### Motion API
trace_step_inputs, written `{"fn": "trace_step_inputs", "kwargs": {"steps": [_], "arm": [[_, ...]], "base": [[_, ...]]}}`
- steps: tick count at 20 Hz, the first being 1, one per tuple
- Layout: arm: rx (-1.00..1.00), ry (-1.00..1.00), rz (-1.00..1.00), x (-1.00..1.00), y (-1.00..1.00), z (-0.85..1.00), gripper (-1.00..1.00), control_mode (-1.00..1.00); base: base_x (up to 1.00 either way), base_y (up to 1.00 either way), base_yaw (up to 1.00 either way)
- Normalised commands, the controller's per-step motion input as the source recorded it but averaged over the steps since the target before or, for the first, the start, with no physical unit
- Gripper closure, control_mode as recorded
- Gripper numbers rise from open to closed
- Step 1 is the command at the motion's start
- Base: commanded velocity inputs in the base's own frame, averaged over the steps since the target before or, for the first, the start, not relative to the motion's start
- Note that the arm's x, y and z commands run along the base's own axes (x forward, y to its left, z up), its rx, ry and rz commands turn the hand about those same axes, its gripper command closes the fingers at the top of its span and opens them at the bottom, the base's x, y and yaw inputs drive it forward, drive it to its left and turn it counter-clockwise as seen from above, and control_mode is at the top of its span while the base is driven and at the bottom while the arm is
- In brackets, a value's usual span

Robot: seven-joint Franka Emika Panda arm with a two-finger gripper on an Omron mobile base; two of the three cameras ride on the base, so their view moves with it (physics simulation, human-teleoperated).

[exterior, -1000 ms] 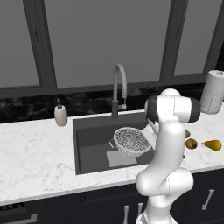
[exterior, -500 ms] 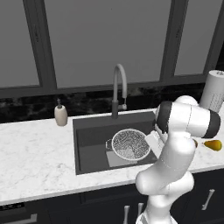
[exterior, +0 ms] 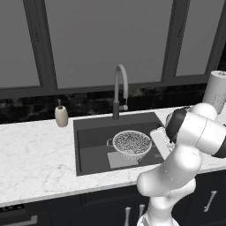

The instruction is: Put the colander in the sink, put the pear, pear, kiwi in the colander, and turn on the sink faucet and pour water over the colander.

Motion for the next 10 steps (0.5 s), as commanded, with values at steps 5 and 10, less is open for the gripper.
{"fn": "trace_step_inputs", "kwargs": {"steps": [5,10], "arm": [[0.0,-0.02,0.0,-0.9,-0.01,1.0,-1.0,-1.0],[0.0,-0.02,-0.06,-0.79,-0.07,1.0,-1.0,-1.0]], "base": [[0.0,0.0,0.0],[0.0,0.0,0.0]]}}
